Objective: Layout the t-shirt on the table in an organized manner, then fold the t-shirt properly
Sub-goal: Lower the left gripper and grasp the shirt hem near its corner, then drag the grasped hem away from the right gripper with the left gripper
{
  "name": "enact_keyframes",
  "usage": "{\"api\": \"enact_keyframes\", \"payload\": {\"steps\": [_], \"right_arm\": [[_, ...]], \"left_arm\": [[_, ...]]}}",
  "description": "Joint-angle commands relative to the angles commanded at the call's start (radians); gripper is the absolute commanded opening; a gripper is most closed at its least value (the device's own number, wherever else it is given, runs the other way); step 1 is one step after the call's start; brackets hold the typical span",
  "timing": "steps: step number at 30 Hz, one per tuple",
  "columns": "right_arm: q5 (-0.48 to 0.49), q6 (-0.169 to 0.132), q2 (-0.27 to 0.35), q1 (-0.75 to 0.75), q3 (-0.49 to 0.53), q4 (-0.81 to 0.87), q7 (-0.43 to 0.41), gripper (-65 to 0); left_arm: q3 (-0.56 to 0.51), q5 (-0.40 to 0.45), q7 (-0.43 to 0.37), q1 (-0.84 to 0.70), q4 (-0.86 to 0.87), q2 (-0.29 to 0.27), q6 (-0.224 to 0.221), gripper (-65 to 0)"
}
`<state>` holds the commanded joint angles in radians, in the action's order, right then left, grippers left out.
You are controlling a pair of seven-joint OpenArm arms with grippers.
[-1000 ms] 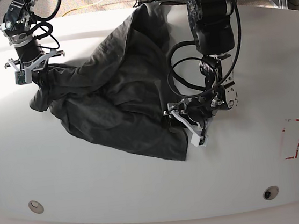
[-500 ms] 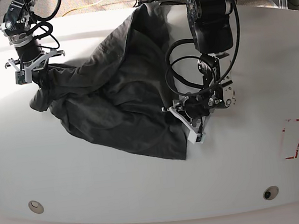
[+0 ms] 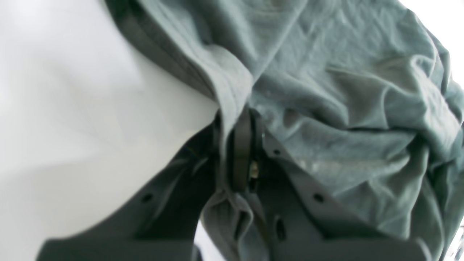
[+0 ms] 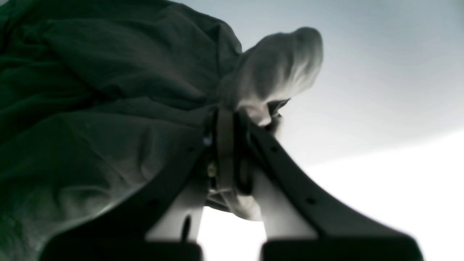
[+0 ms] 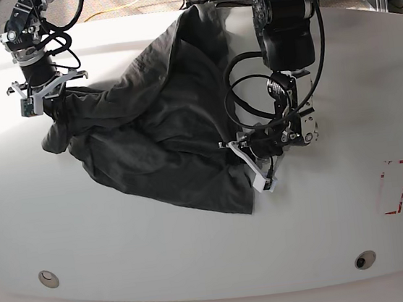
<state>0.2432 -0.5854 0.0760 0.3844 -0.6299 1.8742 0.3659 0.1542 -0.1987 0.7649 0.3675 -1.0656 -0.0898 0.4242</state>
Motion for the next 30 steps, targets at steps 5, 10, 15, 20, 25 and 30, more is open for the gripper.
{"api": "enact_keyframes", "payload": {"steps": [5, 10, 15, 20, 25, 30], "right_arm": [[0.000, 0.000, 0.000, -0.008, 0.000, 0.000, 0.000, -64.8], [-0.003, 0.000, 0.000, -0.028, 0.037, 0.000, 0.000, -64.8], [-0.003, 0.000, 0.003, -0.028, 0.098, 0.002, 0.000, -64.8], [-0.003, 0.000, 0.003, -0.028, 0.141, 0.002, 0.000, -64.8], [-0.006, 0.000, 0.003, -0.044, 0.147, -0.034, 0.000, -61.0], [-0.008, 0.000, 0.008, -0.060, 0.152, -0.081, 0.006, -41.5]], "left_arm": [[0.003, -0.002, 0.000, 0.000, -0.003, 0.089, 0.002, -65.0], [0.012, -0.003, 0.000, -0.003, -0.003, 0.172, 0.005, -65.0], [0.086, -0.005, 0.005, -0.041, -0.006, 0.230, 0.046, -65.0], [0.143, -0.002, 0.028, -0.086, -0.044, 0.307, 0.117, -65.0], [0.173, -0.002, 0.044, -0.170, -0.146, 0.338, 0.135, -65.0], [0.193, 0.000, 0.069, -0.256, -0.255, 0.338, 0.138, -65.0]]}}
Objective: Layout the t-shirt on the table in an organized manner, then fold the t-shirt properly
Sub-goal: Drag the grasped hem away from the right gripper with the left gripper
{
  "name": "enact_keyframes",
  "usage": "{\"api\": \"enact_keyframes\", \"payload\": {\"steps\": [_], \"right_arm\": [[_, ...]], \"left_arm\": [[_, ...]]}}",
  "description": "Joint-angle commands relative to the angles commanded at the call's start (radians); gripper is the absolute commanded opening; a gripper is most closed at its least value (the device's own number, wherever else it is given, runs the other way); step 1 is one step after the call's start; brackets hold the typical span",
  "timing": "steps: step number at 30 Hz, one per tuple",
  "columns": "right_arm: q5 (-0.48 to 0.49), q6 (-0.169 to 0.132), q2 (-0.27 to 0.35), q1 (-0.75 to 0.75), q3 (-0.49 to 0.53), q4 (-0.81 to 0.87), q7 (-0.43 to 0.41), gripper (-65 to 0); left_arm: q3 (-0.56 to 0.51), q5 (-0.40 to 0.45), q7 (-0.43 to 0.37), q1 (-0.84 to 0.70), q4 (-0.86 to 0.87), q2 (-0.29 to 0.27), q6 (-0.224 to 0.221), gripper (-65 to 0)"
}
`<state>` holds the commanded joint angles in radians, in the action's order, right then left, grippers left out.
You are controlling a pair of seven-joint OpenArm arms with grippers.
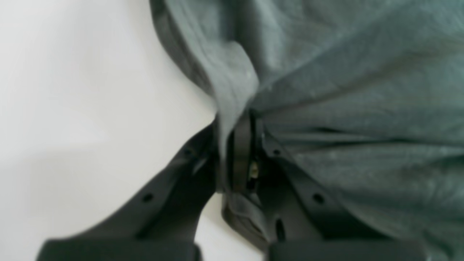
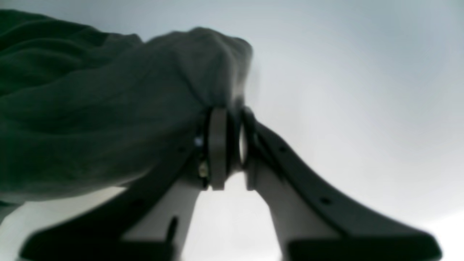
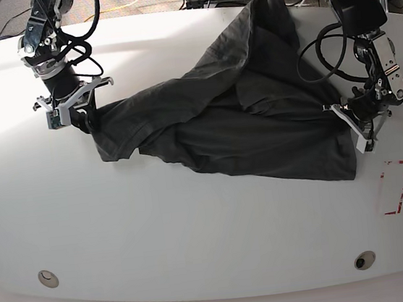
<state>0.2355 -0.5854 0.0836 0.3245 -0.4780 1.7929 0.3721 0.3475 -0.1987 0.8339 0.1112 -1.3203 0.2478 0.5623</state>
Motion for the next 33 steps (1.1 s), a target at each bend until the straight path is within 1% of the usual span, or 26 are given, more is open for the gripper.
{"api": "enact_keyframes", "payload": {"steps": [1, 2, 3, 4, 6, 7, 9, 12, 15, 16, 19, 21, 22, 24, 29, 33], "right_arm": [[0.000, -0.002, 0.003, 0.000, 0.006, 0.000, 0.011, -36.9], [0.000, -0.009, 0.006, -0.002, 0.018, 0.000, 0.031, -31.2], [0.000, -0.017, 0.014, -0.002, 0.028, 0.003, 0.044, -27.4], [0.002, -0.034, 0.031, -0.002, 0.044, 0.015, 0.072, -20.3], [0.006, -0.064, 0.052, -0.002, 0.075, 0.038, 0.114, -11.9], [0.006, -0.091, 0.064, -0.002, 0.098, 0.061, 0.143, -6.5], [0.006, -0.113, 0.072, 0.000, 0.123, 0.098, 0.183, -1.0], [0.008, -0.113, 0.060, 0.003, 0.133, 0.164, 0.222, 0.0], [0.008, -0.113, 0.011, 0.006, 0.135, 0.221, 0.258, 0.0], [0.008, -0.113, -0.017, 0.006, 0.135, 0.232, 0.278, 0.0], [0.006, -0.113, -0.077, -0.002, 0.135, 0.233, 0.322, 0.0], [0.006, -0.113, -0.097, -0.003, 0.138, 0.233, 0.333, 0.0], [0.006, -0.113, -0.121, -0.003, 0.157, 0.233, 0.338, 0.0], [-0.003, -0.113, -0.140, -0.003, 0.198, 0.233, 0.339, 0.0], [-0.032, -0.113, -0.121, -0.005, 0.322, 0.224, 0.339, 0.0], [-0.066, -0.113, -0.126, -0.028, 0.356, 0.213, 0.339, 0.0]], "left_arm": [[0.000, 0.000, 0.006, -0.011, -0.014, 0.000, 0.000, -65.0], [0.000, 0.000, 0.014, -0.021, -0.031, 0.000, 0.000, -65.0], [0.000, 0.000, 0.018, -0.029, -0.043, 0.000, 0.000, -65.0], [0.000, 0.000, 0.025, -0.043, -0.066, 0.000, 0.000, -65.0], [0.000, 0.000, 0.026, -0.061, -0.094, -0.003, 0.000, -65.0], [0.000, 0.000, 0.032, -0.077, -0.109, -0.003, 0.000, -65.0], [0.000, -0.002, 0.037, -0.092, -0.126, -0.005, 0.000, -65.0], [0.000, -0.002, 0.037, -0.106, -0.140, -0.018, 0.000, -65.0], [0.000, 0.000, 0.037, -0.114, -0.143, -0.029, 0.000, -65.0], [0.000, 0.000, 0.037, -0.117, -0.143, -0.031, 0.000, -65.0], [0.000, 0.000, 0.037, -0.117, -0.137, -0.031, 0.000, -65.0], [0.000, 0.000, 0.037, -0.117, -0.138, -0.031, 0.000, -65.0], [0.000, 0.000, 0.037, -0.117, -0.138, -0.029, 0.000, -65.0], [0.000, 0.002, 0.037, -0.115, -0.135, -0.028, 0.000, -65.0], [-0.002, 0.002, 0.037, -0.114, -0.135, -0.028, 0.000, -65.0], [-0.002, 0.002, 0.037, -0.114, -0.135, -0.028, 0.000, -65.0]]}}
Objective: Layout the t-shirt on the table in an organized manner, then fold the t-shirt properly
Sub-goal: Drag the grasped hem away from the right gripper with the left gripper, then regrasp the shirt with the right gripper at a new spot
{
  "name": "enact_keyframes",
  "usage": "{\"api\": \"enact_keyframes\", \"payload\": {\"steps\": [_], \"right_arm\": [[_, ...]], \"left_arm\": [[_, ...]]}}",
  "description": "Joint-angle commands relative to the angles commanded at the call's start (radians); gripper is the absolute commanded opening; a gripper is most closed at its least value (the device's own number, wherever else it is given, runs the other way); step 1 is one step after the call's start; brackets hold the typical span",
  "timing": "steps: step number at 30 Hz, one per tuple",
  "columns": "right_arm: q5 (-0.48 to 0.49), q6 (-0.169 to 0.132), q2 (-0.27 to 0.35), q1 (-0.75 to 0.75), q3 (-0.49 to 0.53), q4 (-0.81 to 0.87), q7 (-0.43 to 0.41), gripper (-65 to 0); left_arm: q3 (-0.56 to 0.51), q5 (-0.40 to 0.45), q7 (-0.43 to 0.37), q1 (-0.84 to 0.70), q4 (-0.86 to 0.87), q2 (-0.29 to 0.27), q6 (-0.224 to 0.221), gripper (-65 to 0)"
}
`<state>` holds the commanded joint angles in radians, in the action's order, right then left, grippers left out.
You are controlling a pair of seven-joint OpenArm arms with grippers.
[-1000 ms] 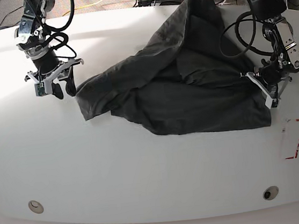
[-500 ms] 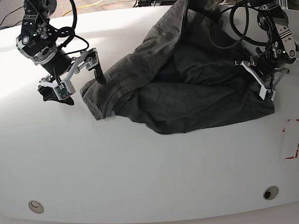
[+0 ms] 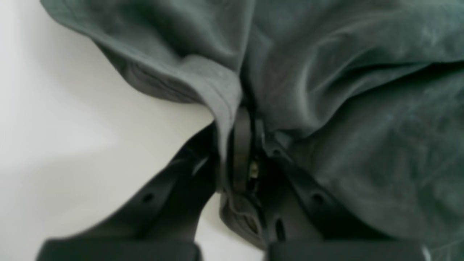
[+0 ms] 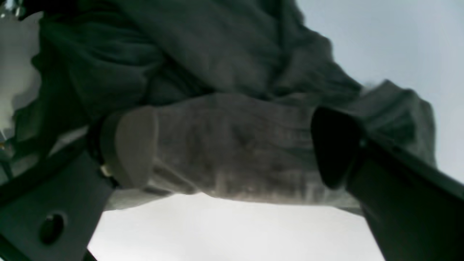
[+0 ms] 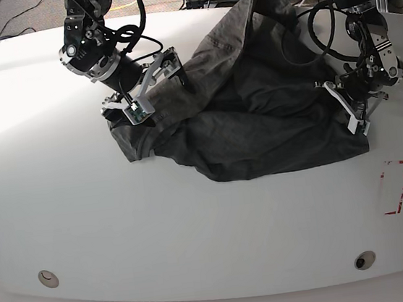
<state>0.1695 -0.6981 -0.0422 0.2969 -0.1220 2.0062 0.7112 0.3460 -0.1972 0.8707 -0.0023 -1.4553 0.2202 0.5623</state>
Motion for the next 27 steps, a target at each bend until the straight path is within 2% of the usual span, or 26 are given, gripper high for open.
{"api": "enact_keyframes", "payload": {"steps": [7, 15, 18, 22, 27], "right_arm": [[-0.064, 0.000, 0.000, -0.057, -0.014, -0.044, -0.003, 0.0], [-0.114, 0.000, 0.009, -0.199, -0.180, -0.152, -0.003, 0.0], [-0.104, 0.000, 0.049, -0.261, -0.224, -0.224, 0.002, 0.0], [-0.104, 0.000, 0.068, -0.301, -0.227, -0.298, 0.003, 0.0], [-0.104, 0.000, 0.063, -0.330, -0.222, -0.370, 0.002, 0.0]], "left_arm": [[0.000, 0.000, 0.000, 0.002, 0.000, 0.000, 0.000, -65.0], [-0.003, 0.000, -0.003, 0.002, 0.002, -0.002, 0.000, -65.0], [-0.003, 0.000, -0.003, 0.002, 0.002, -0.002, 0.000, -65.0], [-0.003, 0.000, -0.003, 0.002, 0.000, -0.002, 0.000, -65.0], [-0.003, 0.000, -0.005, 0.000, 0.000, -0.002, 0.000, -65.0]]}}
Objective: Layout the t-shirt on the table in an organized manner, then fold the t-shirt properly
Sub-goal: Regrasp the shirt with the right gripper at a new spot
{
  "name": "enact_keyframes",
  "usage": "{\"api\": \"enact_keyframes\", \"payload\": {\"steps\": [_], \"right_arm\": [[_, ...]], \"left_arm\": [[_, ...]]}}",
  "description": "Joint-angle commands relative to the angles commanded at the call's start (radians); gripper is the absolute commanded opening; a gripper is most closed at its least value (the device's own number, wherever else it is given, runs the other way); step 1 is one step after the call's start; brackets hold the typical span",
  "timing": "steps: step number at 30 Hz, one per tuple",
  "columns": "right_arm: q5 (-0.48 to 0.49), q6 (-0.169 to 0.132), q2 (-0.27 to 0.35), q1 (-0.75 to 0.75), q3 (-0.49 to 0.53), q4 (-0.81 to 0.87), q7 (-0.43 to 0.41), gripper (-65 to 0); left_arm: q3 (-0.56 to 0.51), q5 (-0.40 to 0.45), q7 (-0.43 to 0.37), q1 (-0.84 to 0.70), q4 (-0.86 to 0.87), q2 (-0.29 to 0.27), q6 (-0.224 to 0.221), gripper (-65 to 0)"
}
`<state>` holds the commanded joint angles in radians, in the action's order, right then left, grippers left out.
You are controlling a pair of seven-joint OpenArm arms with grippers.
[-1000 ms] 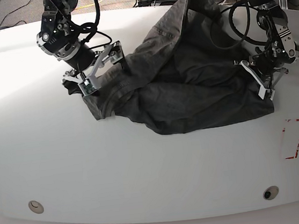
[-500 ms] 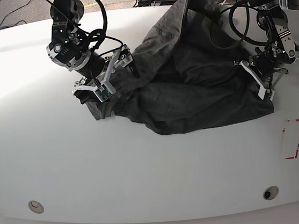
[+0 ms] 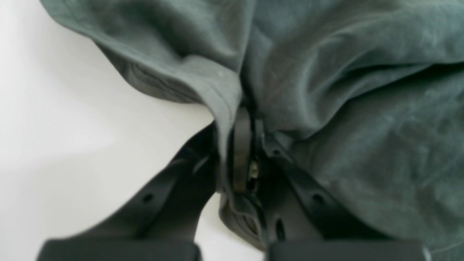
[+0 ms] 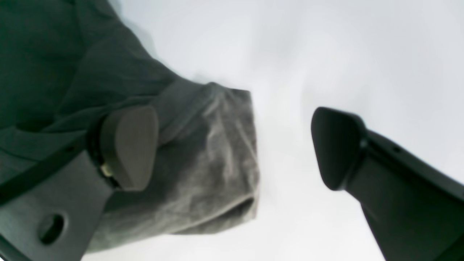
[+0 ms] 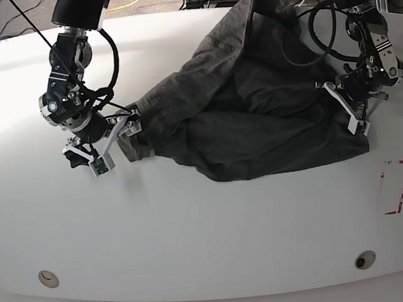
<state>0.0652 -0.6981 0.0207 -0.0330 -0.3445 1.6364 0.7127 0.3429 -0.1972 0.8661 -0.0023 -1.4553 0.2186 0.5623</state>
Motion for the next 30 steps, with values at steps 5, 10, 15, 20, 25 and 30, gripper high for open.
{"api": "enact_keyframes", "payload": {"steps": [5, 10, 15, 20, 25, 30], "right_arm": [[0.002, 0.000, -0.038, -0.034, 0.000, -0.044, -0.002, 0.0], [0.000, 0.000, -0.049, -0.057, 0.000, -0.074, -0.002, 0.0], [0.000, 0.000, -0.051, -0.075, 0.000, -0.110, -0.005, 0.0], [0.000, 0.000, -0.051, -0.077, -0.005, -0.110, -0.005, 0.0], [-0.003, 0.000, -0.044, -0.077, -0.006, -0.112, -0.005, -10.1], [-0.005, 0.000, -0.043, -0.077, -0.006, -0.112, -0.005, -33.3]], "left_arm": [[-0.002, 0.000, 0.000, -0.003, 0.000, -0.002, 0.000, -65.0], [-0.002, 0.000, 0.000, -0.005, 0.000, -0.002, 0.000, -65.0], [-0.002, 0.000, 0.000, -0.005, 0.000, -0.002, 0.000, -65.0], [-0.002, 0.000, 0.000, -0.005, 0.000, -0.002, 0.000, -65.0], [-0.002, 0.000, 0.000, -0.002, 0.000, -0.002, 0.000, -65.0], [-0.002, 0.002, 0.000, 0.000, 0.002, -0.003, 0.000, -65.0]]}}
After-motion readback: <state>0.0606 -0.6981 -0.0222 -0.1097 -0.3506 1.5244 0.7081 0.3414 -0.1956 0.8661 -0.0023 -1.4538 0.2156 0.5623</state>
